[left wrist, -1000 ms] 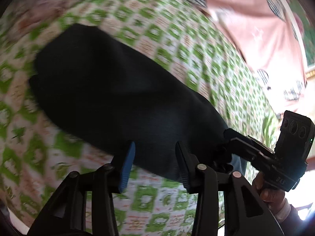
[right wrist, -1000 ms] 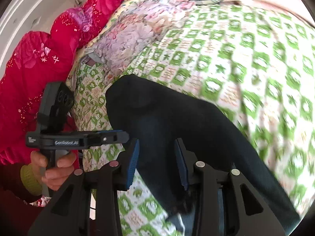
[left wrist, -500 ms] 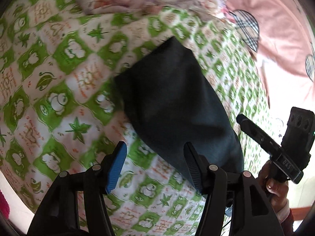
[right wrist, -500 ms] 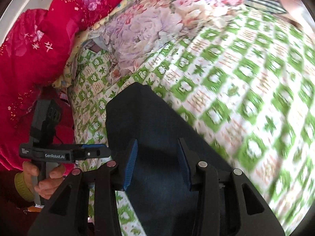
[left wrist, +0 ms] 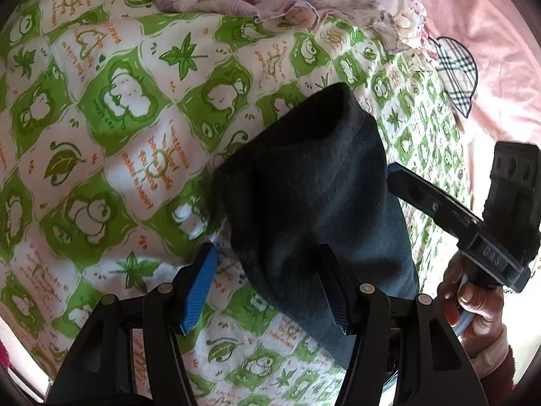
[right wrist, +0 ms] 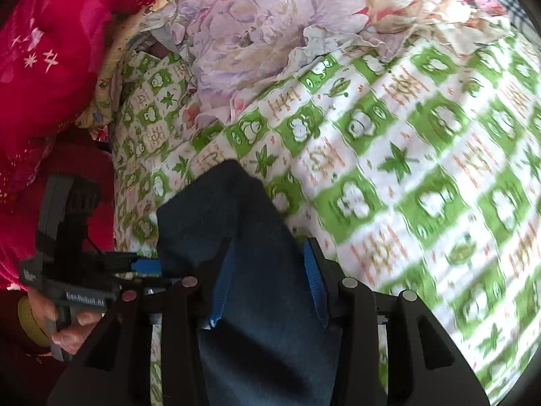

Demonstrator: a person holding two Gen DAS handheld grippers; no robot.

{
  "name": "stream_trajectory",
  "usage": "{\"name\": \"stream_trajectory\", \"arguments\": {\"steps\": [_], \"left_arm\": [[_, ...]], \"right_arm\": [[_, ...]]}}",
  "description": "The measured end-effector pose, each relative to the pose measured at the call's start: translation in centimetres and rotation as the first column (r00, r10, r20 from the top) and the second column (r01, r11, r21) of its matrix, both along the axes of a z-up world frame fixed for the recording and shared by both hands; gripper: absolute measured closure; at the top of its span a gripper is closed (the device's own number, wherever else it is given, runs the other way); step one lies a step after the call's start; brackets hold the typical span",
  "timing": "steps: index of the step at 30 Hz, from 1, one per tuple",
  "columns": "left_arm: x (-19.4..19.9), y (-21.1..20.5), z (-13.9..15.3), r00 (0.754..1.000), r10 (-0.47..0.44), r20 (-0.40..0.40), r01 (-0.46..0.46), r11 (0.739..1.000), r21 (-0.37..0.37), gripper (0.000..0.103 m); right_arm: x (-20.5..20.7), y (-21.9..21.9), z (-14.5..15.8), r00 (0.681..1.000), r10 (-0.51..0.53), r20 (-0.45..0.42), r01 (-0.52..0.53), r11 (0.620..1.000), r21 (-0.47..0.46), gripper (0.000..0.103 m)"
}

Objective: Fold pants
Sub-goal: 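Press the folded pants down with both grippers and grasp the folded end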

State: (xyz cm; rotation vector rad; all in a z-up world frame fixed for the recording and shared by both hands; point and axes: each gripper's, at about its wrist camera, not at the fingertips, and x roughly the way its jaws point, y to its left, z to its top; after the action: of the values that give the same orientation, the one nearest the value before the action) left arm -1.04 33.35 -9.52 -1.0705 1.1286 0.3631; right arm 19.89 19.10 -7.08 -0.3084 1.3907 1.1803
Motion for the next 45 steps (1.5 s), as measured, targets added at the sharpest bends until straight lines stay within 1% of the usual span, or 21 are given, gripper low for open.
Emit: {"name": "stream_trajectory", "arguments": {"steps": [2, 3, 4, 5, 8, 9, 10, 11, 14, 15, 17, 21, 25, 28, 30, 35, 37, 39, 40, 42, 45], "left_arm": [[0.1, 0.2, -0.1, 1.0, 0.006, 0.002, -0.006, 1.0, 0.002, 0.042], [0.2, 0.2, 0.0, 1.0, 0.009, 0.004, -0.009, 1.0, 0.004, 0.044], [0.2, 0.3, 0.0, 1.0, 0.012, 0.004, -0.012, 1.0, 0.008, 0.044], [0.4, 0.3, 0.0, 1.0, 0.016, 0.003, -0.016, 1.0, 0.017, 0.045], [0.5, 0.1, 0.1, 1.0, 0.013, -0.011, -0.012, 0.999, 0.053, 0.051], [0.6, 0.0, 0.2, 1.0, 0.009, -0.015, -0.008, 0.998, 0.066, 0.055], [0.6, -0.1, 0.2, 1.0, 0.004, -0.015, -0.003, 0.997, 0.077, 0.06], [0.7, -0.1, 0.4, 1.0, -0.004, -0.009, 0.005, 0.996, 0.085, 0.068], [0.9, -0.3, 0.9, 1.0, -0.028, 0.008, 0.027, 0.995, 0.099, 0.081], [0.9, -0.4, 1.3, 0.999, -0.034, 0.017, 0.032, 0.994, 0.103, 0.084], [1.0, -0.8, 2.5, 0.997, -0.057, 0.045, 0.051, 0.992, 0.117, 0.086], [1.2, -1.7, 5.0, 0.991, -0.098, 0.091, 0.084, 0.985, 0.15, 0.087], [1.6, -3.2, 8.0, 0.98, -0.14, 0.14, 0.113, 0.976, 0.183, 0.088], [1.8, -4.8, 10.4, 0.966, -0.188, 0.177, 0.148, 0.965, 0.215, 0.088], [2.1, -6.1, 11.9, 0.954, -0.226, 0.199, 0.177, 0.956, 0.236, 0.088], [3.0, -10.1, 15.1, 0.912, -0.329, 0.244, 0.259, 0.925, 0.277, 0.088], [3.3, -11.5, 15.8, 0.896, -0.362, 0.255, 0.287, 0.913, 0.289, 0.088], [3.8, -13.5, 16.6, 0.873, -0.406, 0.271, 0.324, 0.897, 0.3, 0.088], [3.9, -14.2, 16.8, 0.865, -0.42, 0.275, 0.336, 0.892, 0.304, 0.088], [4.3, -16.2, 17.3, 0.841, -0.46, 0.284, 0.373, 0.875, 0.31, 0.088], [4.6, -18.5, 17.4, 0.817, -0.5, 0.288, 0.413, 0.855, 0.313, 0.088]], "right_arm": [[0.1, 0.8, -0.7, 1.0, 0.011, -0.026, -0.011, 1.0, -0.005, 0.059], [0.1, 1.1, -1.0, 0.999, 0.018, -0.029, -0.018, 1.0, -0.014, 0.059], [-0.1, 1.5, -1.4, 0.998, 0.044, -0.035, -0.046, 0.998, -0.047, 0.059], [-0.2, 1.8, -1.8, 0.998, 0.051, -0.034, -0.053, 0.997, -0.061, 0.059], [-0.6, 2.1, -2.2, 0.998, 0.058, -0.034, -0.06, 0.996, -0.061, 0.06], [-0.8, 2.2, -2.1, 0.998, 0.065, -0.025, -0.066, 0.996, -0.057, 0.063], [-1.0, 2.2, -2.0, 0.997, 0.072, -0.022, -0.073, 0.996, -0.05, 0.071], [-1.1, 2.2, -1.6, 0.997, 0.079, -0.012, -0.079, 0.996, -0.046, 0.074], [-1.4, 1.8, -0.7, 0.997, 0.076, 0.012, -0.076, 0.997, -0.034, 0.081], [-1.4, 1.5, -0.3, 0.997, 0.072, 0.017, -0.071, 0.997, -0.025, 0.082], [-1.3, 0.8, 0.8, 0.998, 0.051, 0.024, -0.051, 0.999, 0.006, 0.083], [-0.9, -1.1, 3.3, 1.0, 0.003, 0.027, -0.005, 0.997, 0.08, 0.084], [-1.0, -3.6, 6.5, 0.998, -0.036, 0.045, 0.028, 0.989, 0.148, 0.084], [-1.0, -6.4, 8.9, 0.996, -0.075, 0.057, 0.062, 0.978, 0.197, 0.084], [-1.2, -8.3, 10.0, 0.993, -0.096, 0.062, 0.08, 0.971, 0.227, 0.084], [-1.6, -13.4, 12.3, 0.983, -0.166, 0.077, 0.138, 0.949, 0.285, 0.085], [-1.8, -15.6, 12.9, 0.976, -0.201, 0.082, 0.168, 0.938, 0.302, 0.085], [-2.3, -17.7, 13.4, 0.966, -0.244, 0.082, 0.207, 0.926, 0.316, 0.085], [-2.5, -18.6, 13.6, 0.961, -0.265, 0.081, 0.227, 0.919, 0.323, 0.085], [-2.9, -20.9, 14.0, 0.948, -0.31, 0.076, 0.268, 0.903, 0.337, 0.085], [-3.5, -23.8, 14.0, 0.928, -0.366, 0.064, 0.322, 0.879, 0.351, 0.085]]}}
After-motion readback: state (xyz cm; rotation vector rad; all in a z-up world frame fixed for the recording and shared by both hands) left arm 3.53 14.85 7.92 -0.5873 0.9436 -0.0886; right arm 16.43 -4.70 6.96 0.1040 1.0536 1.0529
